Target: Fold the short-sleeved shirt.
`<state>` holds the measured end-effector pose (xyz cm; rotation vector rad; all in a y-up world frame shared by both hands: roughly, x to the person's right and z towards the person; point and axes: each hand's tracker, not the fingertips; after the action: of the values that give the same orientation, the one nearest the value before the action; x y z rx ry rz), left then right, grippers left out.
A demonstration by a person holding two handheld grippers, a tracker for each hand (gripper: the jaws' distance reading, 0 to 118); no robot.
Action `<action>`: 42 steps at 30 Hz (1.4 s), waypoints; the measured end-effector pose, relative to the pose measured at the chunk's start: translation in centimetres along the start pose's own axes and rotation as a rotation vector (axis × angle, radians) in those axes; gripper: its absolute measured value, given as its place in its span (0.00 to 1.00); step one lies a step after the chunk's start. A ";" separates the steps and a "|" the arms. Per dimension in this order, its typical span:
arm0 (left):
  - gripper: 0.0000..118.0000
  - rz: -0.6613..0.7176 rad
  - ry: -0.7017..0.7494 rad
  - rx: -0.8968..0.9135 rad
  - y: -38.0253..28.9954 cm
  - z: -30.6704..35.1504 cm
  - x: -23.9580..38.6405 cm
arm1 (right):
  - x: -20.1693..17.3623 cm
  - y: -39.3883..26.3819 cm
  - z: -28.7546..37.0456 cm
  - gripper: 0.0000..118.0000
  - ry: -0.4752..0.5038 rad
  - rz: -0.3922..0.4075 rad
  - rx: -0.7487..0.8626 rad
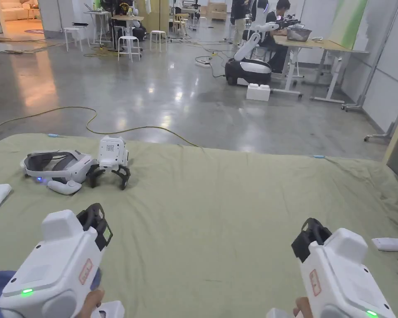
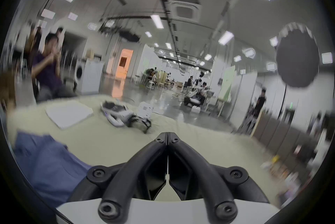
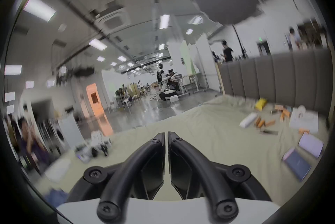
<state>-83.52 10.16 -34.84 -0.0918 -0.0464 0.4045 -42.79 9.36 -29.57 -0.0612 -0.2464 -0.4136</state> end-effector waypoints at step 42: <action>0.00 -0.469 0.086 -0.116 0.3 1.4 -0.9 | -4.8 -2.4 0.7 0.02 -0.013 0.371 -0.095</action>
<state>-84.57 10.17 -33.46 -0.2072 -0.0057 -0.0711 -48.20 9.09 -30.08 -0.1999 -0.2221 -0.0553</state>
